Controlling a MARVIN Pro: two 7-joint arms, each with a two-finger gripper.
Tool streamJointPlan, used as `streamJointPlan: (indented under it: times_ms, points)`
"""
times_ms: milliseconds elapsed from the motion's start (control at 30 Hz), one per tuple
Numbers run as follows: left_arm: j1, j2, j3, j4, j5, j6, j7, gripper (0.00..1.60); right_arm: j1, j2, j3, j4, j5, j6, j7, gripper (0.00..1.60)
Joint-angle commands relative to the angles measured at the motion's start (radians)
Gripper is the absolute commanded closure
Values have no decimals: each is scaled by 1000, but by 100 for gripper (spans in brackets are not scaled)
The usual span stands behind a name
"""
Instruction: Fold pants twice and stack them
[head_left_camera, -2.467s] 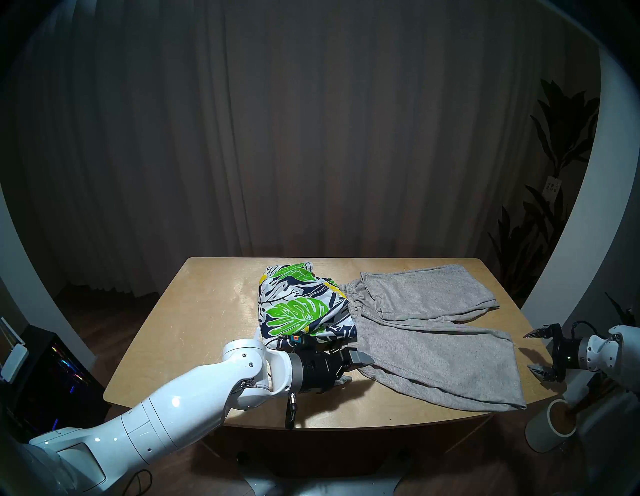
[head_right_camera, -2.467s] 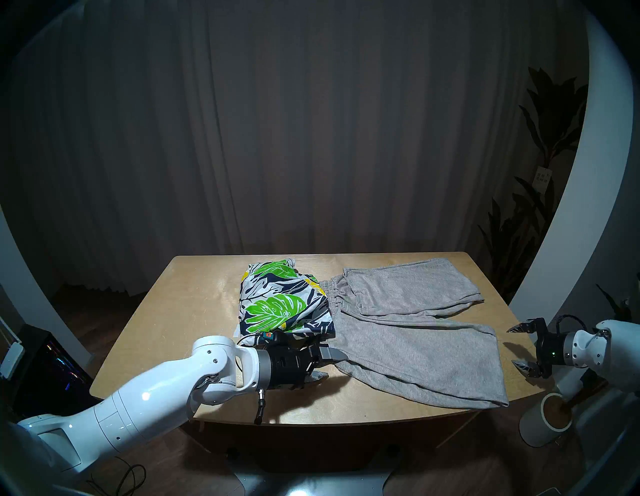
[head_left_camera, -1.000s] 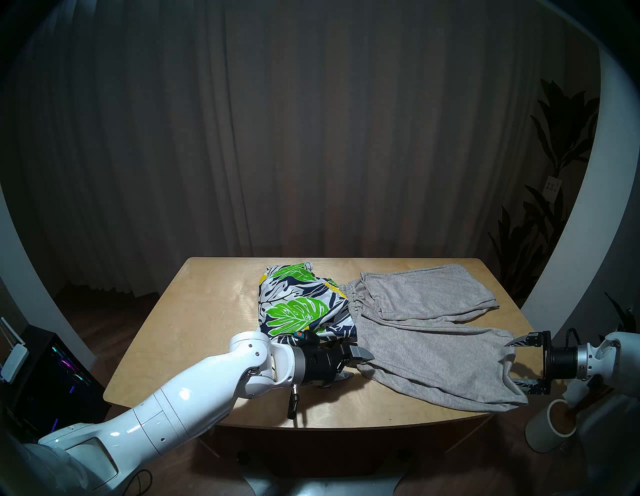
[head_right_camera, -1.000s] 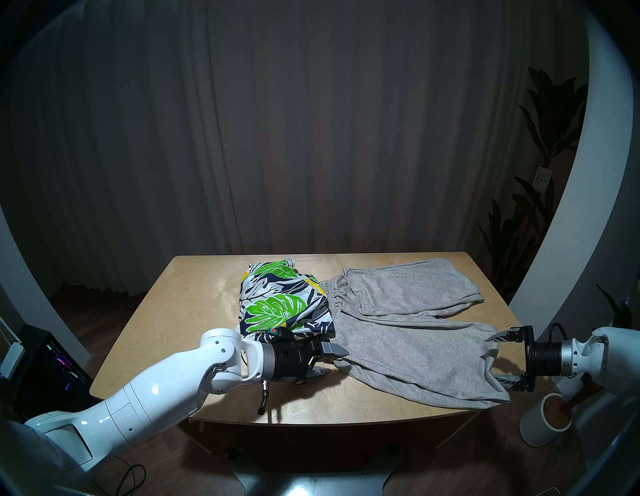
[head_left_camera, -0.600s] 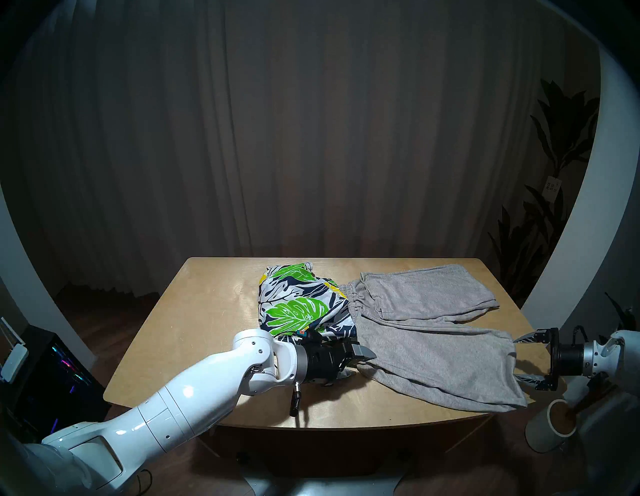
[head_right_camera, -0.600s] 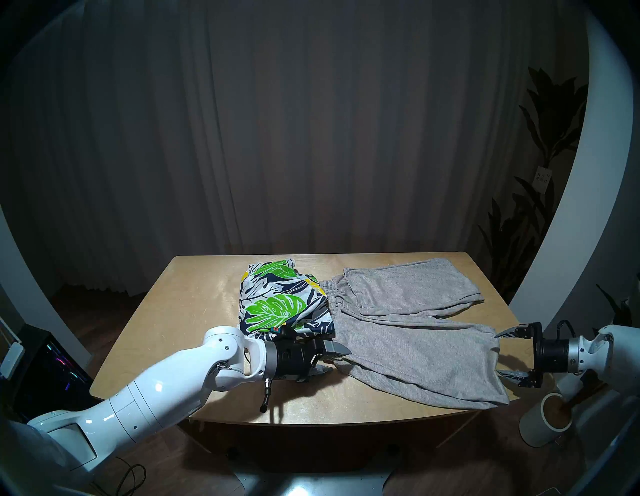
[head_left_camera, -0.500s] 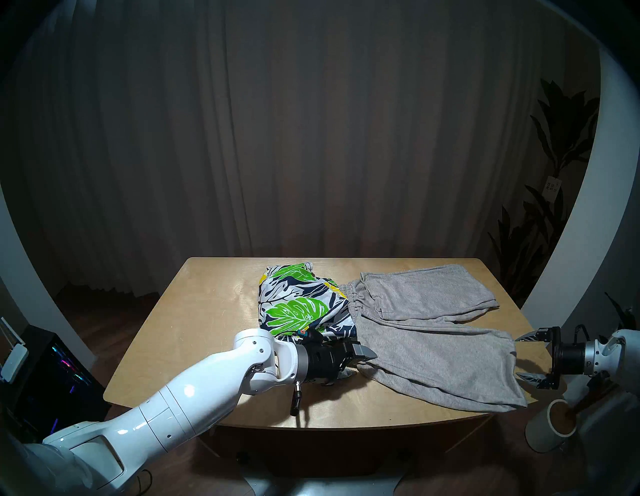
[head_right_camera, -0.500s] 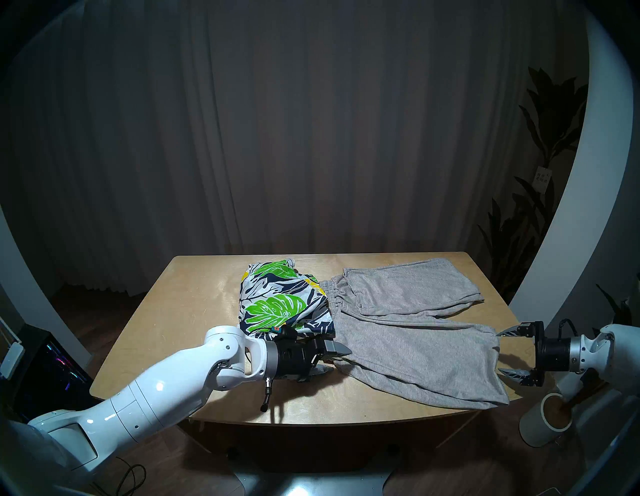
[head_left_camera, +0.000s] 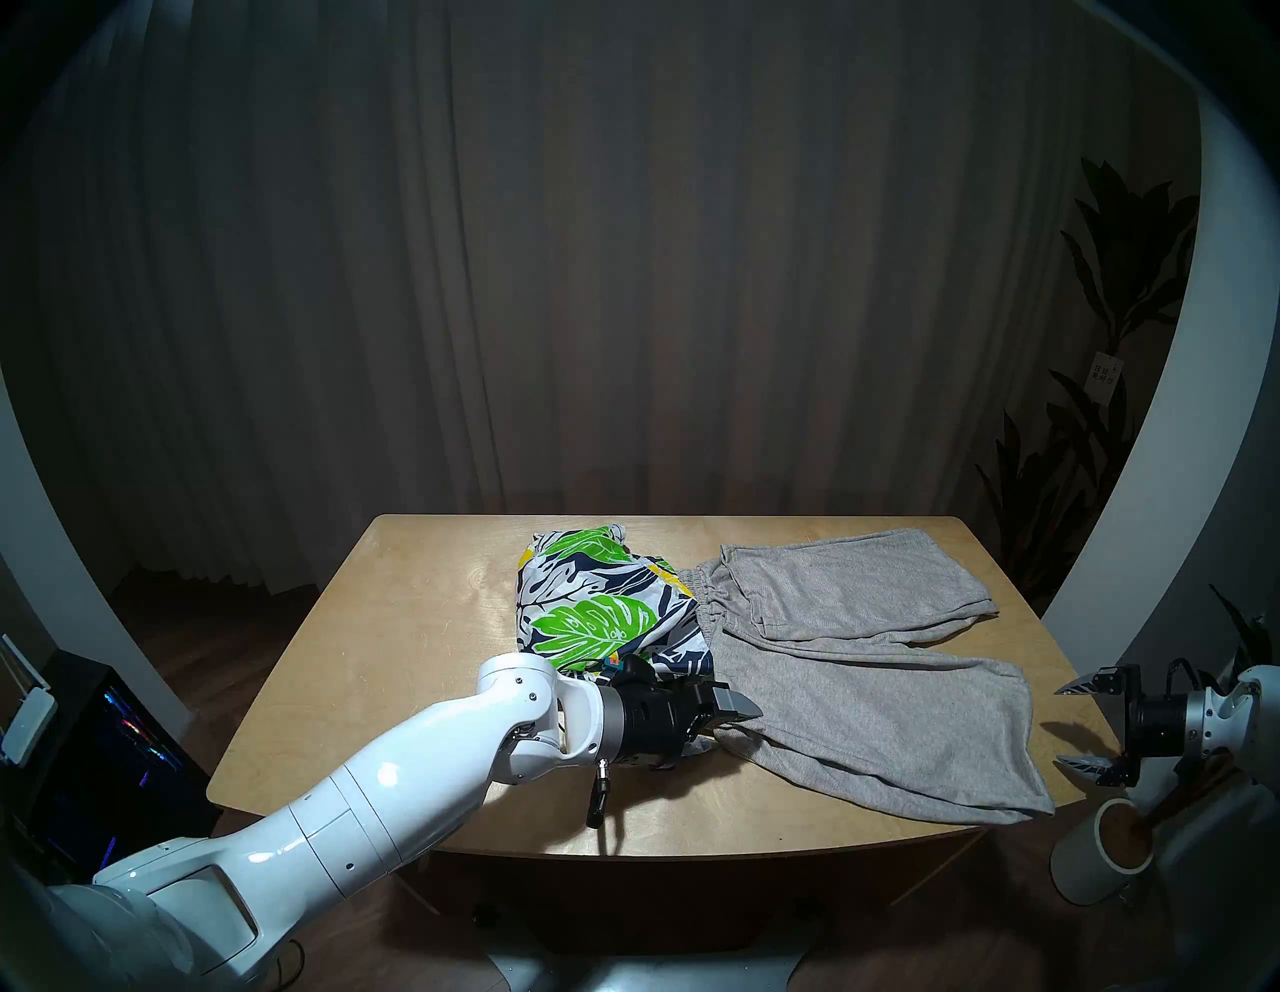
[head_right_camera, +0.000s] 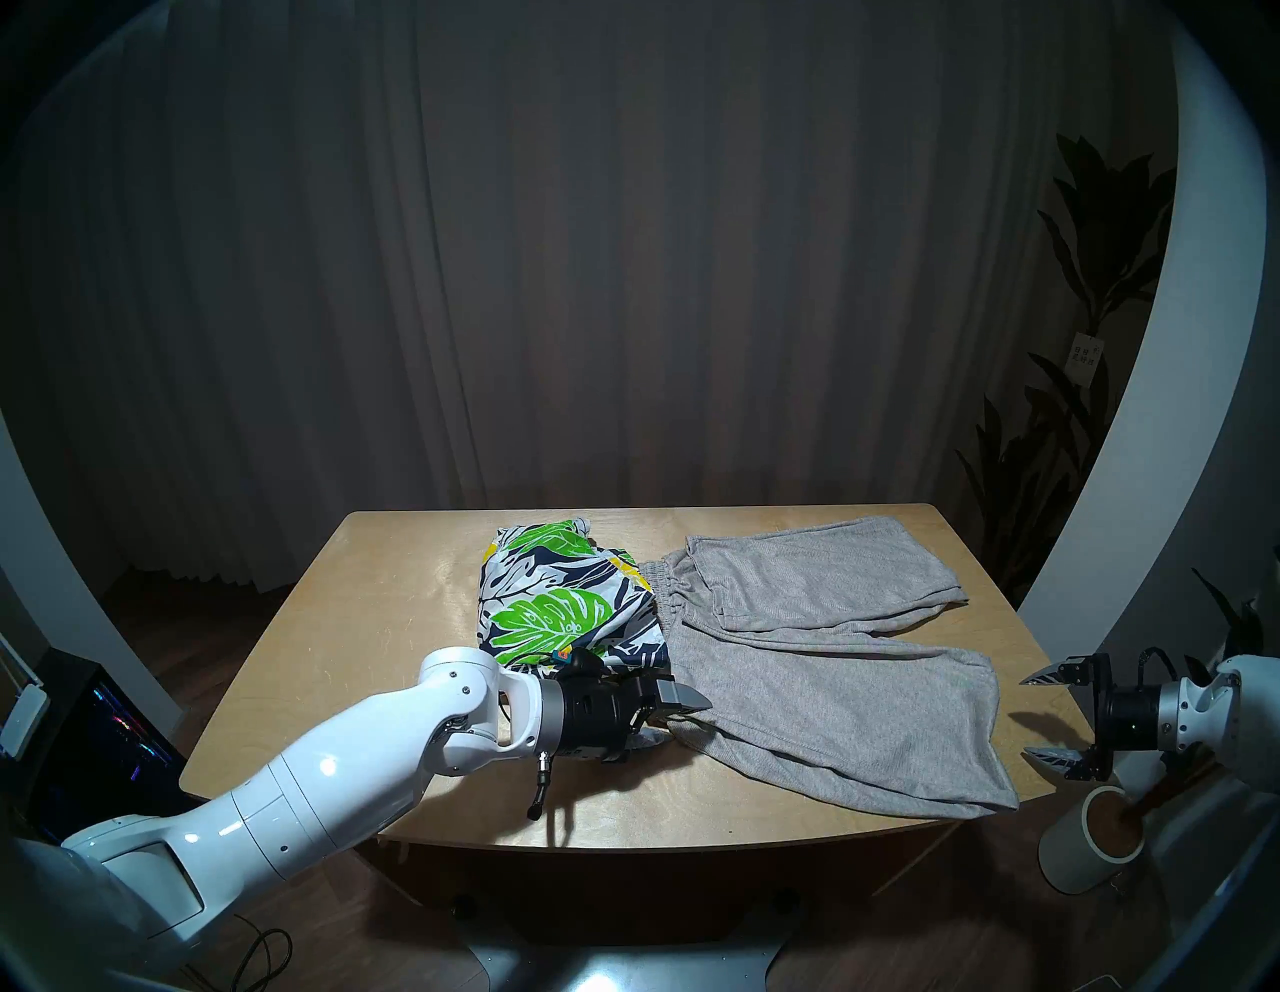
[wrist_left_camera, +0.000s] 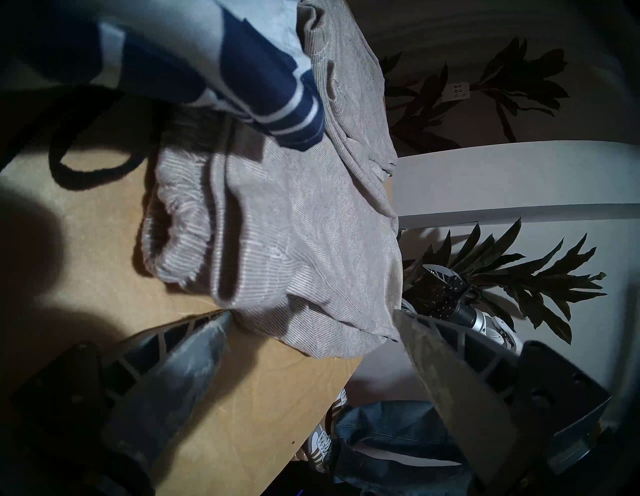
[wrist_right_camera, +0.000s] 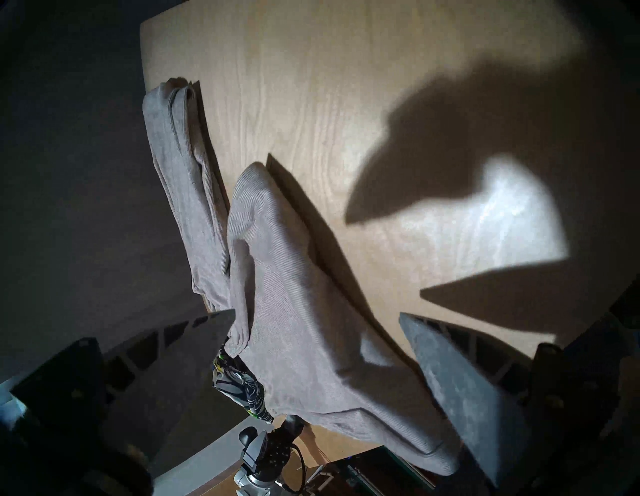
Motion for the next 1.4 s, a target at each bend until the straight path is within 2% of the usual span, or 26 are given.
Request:
streamJointPlan:
  times_ms: [0,267,1000,1367]
  points:
    - [-7,-4,10,18,8,9,6,0,-23,8,9,21,-11,1,10,0]
    - [-18,-4,14,34,10,22,4,0,-21,7,27,-3,-28,1,24,0]
    - [-41,-7,27,59,6,63,4,0,-18,7,72,-155,-86,1,49,0]
    - [-46,-6,33,67,3,74,1,0,-32,7,77,-167,-129,1,43,0]
